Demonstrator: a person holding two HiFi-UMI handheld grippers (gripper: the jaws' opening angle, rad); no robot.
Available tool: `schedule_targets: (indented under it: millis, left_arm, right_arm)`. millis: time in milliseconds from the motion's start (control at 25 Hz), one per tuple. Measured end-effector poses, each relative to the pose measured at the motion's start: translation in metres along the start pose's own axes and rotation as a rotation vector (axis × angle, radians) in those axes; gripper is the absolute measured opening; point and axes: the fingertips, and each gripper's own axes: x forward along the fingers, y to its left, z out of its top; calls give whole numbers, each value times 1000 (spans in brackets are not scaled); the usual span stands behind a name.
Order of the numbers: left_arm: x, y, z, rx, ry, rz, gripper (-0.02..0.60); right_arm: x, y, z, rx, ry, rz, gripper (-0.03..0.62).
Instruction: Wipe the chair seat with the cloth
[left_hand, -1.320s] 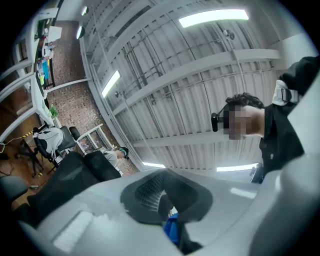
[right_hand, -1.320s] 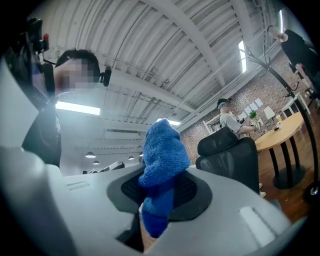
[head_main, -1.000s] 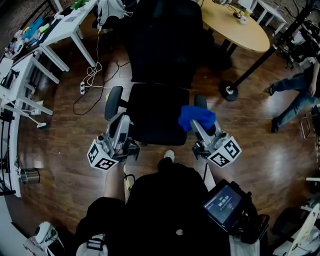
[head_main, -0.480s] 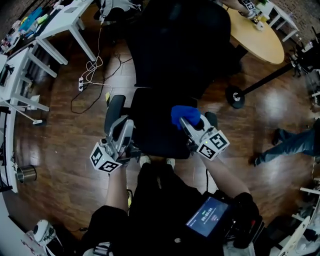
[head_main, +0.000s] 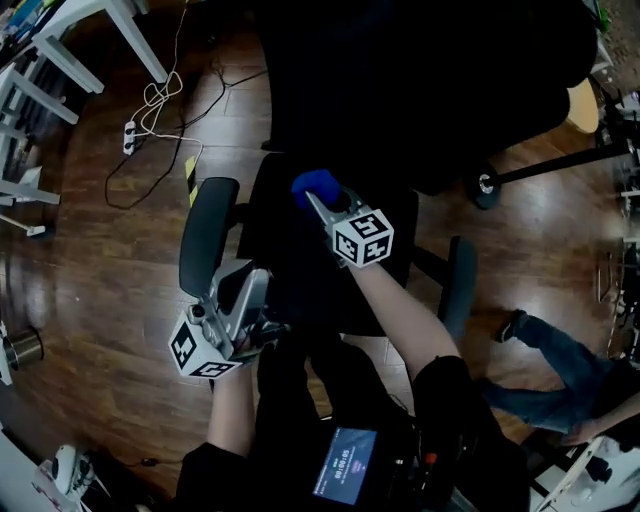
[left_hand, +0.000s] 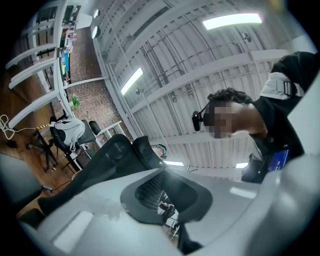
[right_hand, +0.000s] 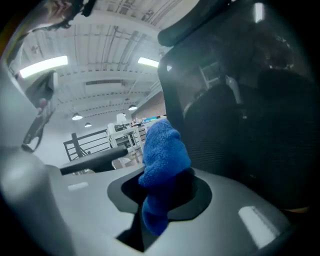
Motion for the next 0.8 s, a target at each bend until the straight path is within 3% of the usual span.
schedule_targets:
  millis: [240, 520, 640, 800]
  left_arm:
    - [-36, 17, -22, -17, -9, 36, -6]
    - [-41, 46, -42, -32, 11, 55, -6]
    - [-39, 51, -48, -32, 20, 53, -6]
    - [-35, 53, -50, -31, 28, 42, -6]
  right_arm:
    - [68, -43, -56, 13, 113, -113, 94]
    - [106, -34, -84, -16, 181, -90, 94]
    - [105, -45, -100, -17, 221, -116, 94]
    - [71, -87, -116, -4, 265, -223, 94]
